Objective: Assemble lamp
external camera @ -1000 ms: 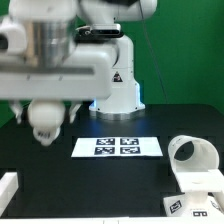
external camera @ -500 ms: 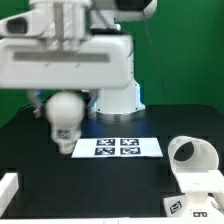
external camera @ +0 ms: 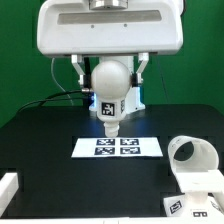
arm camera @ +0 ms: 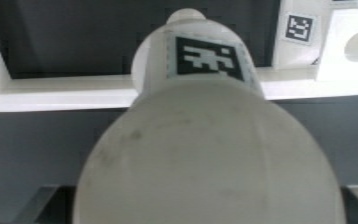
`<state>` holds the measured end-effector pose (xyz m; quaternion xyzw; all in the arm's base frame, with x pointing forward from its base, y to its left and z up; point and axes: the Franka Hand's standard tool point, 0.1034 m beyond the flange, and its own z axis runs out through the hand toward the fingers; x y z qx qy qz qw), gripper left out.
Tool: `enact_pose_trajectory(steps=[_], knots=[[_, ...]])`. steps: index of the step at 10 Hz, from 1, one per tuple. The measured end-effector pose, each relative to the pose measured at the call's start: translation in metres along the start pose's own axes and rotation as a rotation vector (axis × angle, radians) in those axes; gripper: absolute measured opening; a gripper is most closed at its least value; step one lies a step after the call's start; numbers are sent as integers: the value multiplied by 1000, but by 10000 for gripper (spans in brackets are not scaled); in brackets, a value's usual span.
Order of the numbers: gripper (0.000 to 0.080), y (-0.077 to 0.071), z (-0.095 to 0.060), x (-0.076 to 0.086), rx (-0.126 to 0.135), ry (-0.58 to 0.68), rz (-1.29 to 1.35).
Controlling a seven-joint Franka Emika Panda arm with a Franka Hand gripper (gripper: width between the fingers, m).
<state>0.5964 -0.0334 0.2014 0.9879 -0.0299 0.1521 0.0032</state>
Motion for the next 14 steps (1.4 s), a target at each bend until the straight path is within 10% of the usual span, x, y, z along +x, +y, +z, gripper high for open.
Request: enact_pose_trajectory(steps=[3, 7, 14], knots=[[574, -12, 4, 5, -1, 44, 20], [574, -82, 24, 20, 25, 171, 81], [574, -106, 50, 8, 20, 167, 25]])
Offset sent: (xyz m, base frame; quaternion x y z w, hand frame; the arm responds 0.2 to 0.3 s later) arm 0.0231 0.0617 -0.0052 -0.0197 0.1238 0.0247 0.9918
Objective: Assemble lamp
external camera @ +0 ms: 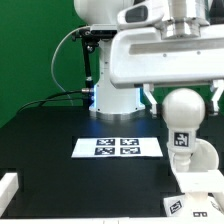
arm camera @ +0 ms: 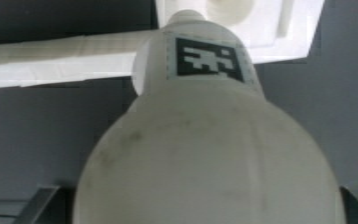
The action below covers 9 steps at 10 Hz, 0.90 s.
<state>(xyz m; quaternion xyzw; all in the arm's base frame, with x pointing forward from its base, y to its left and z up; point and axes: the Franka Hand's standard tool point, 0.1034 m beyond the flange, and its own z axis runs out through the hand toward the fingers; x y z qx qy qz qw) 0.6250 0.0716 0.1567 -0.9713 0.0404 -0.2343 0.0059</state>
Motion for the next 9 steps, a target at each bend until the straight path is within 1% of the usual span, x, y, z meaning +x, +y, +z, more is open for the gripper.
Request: enact_pose_trajectory(steps=[1, 2, 5, 9], knots=[[574, -4, 6, -3, -2, -8, -8], [574, -8, 7, 0, 1, -4, -13], [574, -16, 9, -5, 8, -11, -22], [574, -18, 18, -14, 4, -27, -31]])
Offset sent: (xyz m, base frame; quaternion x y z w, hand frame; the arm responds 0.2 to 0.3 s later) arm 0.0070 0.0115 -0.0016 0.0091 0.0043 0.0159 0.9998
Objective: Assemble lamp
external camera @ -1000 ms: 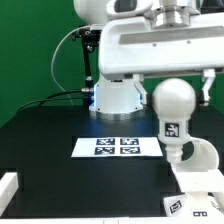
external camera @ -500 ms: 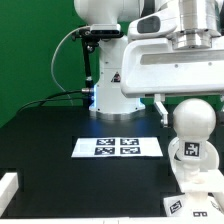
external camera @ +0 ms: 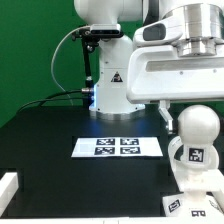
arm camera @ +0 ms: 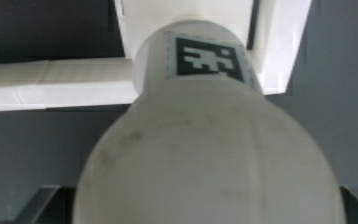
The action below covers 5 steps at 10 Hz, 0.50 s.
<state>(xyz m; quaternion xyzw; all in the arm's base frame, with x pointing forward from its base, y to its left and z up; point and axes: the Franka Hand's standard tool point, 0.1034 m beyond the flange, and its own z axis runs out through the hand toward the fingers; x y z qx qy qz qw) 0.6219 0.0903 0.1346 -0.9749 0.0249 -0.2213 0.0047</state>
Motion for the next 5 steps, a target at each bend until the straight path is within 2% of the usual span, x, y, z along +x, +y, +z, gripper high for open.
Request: enact_pose_trajectory(steps=[2, 5], knots=[[574, -4, 9, -9, -2, -12, -11], [574, -6, 12, -2, 0, 56, -20]])
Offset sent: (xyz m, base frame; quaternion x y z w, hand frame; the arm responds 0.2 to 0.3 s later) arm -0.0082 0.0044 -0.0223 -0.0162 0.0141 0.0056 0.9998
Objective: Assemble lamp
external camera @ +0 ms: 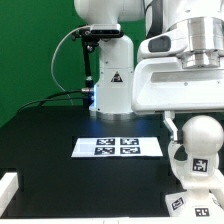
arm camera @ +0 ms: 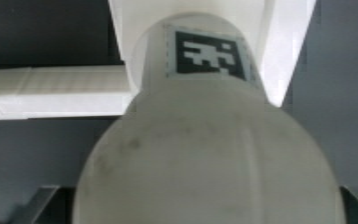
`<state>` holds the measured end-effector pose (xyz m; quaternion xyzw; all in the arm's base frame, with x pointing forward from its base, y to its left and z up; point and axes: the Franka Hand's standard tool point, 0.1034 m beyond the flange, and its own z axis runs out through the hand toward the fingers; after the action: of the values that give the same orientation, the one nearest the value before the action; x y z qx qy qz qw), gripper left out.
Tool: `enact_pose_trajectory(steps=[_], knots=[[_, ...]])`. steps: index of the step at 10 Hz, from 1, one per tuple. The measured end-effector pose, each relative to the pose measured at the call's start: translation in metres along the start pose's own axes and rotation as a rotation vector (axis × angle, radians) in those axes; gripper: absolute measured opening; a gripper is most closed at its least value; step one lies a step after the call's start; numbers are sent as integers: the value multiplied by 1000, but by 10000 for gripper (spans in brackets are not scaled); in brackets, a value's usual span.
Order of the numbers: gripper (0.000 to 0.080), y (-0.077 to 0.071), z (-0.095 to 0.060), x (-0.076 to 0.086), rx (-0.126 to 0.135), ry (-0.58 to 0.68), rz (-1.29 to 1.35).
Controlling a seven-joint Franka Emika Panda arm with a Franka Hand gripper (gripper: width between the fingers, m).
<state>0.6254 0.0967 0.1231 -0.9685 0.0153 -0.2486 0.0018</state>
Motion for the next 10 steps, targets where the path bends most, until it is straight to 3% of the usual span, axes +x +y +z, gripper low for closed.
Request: enact_pose_trajectory(steps=[4, 5, 7, 9, 10], knots=[[575, 0, 0, 1, 0, 12, -3], [671, 0, 0, 1, 0, 12, -3], [694, 7, -6, 5, -3, -46, 6], [698, 1, -16, 17, 5, -109, 22], [699, 3, -15, 16, 0, -172, 26]])
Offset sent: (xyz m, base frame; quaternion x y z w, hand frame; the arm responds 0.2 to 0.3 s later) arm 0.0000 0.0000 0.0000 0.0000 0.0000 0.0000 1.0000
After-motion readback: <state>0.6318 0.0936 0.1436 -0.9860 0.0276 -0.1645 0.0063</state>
